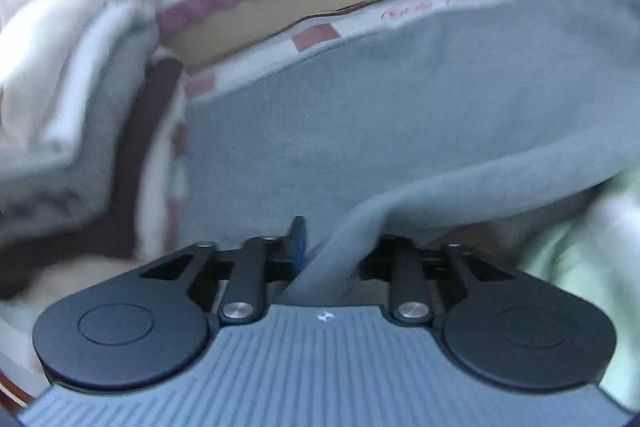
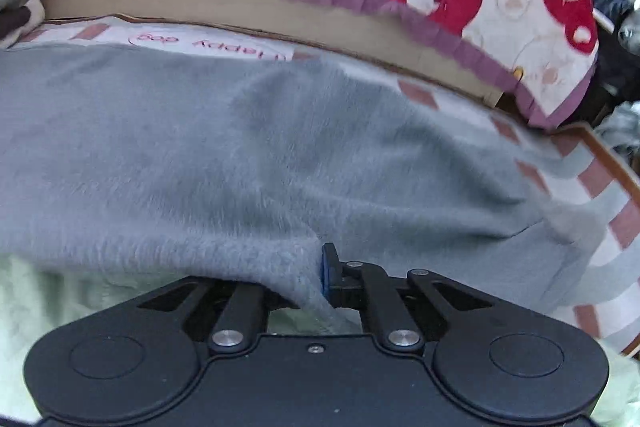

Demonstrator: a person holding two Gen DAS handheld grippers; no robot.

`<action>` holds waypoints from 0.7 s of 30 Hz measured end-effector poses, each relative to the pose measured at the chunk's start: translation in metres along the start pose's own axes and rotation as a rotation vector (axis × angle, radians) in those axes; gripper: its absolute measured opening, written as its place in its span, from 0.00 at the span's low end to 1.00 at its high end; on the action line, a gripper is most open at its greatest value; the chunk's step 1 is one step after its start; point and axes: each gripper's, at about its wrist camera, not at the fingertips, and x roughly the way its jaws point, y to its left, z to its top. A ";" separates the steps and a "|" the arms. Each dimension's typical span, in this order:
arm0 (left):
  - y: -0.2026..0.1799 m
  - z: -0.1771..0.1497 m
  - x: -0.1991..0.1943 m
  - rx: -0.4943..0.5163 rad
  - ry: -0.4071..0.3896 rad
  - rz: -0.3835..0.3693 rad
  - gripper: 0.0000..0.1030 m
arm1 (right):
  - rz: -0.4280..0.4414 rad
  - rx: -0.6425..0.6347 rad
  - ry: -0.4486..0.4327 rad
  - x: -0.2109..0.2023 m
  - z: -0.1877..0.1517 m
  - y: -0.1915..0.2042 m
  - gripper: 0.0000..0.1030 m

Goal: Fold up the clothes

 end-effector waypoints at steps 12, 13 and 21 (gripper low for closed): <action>0.042 -0.006 -0.007 -0.196 0.003 0.038 0.04 | 0.049 0.105 -0.048 0.007 -0.015 -0.027 0.08; 0.042 -0.003 -0.013 -0.198 -0.010 0.050 0.04 | 0.064 0.107 -0.045 0.006 -0.012 -0.028 0.06; 0.052 -0.019 -0.065 -0.264 -0.034 0.057 0.06 | 0.161 -0.004 -0.091 -0.027 -0.011 -0.054 0.08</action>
